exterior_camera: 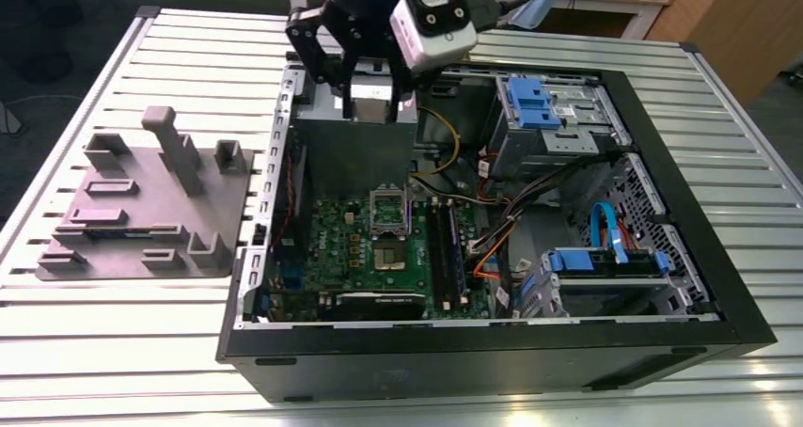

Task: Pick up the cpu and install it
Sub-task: 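Pick up the cpu and move it towards the insertion slot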

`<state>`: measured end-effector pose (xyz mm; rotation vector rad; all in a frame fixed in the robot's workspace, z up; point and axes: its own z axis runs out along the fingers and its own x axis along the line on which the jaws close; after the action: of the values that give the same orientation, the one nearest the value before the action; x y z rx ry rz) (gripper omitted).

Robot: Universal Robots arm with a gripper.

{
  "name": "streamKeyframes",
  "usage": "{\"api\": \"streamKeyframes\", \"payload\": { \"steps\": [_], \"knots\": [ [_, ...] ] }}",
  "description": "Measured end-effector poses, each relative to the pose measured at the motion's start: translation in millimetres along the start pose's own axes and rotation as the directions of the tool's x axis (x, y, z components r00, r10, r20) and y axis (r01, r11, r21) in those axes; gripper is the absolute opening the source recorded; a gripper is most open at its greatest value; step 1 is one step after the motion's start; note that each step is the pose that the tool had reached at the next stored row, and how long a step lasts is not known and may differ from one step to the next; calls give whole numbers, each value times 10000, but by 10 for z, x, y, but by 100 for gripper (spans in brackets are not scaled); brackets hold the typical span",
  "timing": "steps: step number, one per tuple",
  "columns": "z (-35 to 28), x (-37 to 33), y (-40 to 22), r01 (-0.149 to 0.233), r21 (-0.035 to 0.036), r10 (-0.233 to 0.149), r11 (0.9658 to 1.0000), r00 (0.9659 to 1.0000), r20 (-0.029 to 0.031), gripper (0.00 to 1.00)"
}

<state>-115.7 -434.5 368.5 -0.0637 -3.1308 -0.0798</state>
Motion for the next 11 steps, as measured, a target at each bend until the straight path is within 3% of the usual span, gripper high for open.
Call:
{"api": "streamKeyframes", "payload": {
  "steps": [3,11],
  "knots": [
    [53,-58,-40,-2,0,2,10000,10000,3,47],
    [193,-295,-78,0,0,0,10000,10000,3,47]
  ]
}}
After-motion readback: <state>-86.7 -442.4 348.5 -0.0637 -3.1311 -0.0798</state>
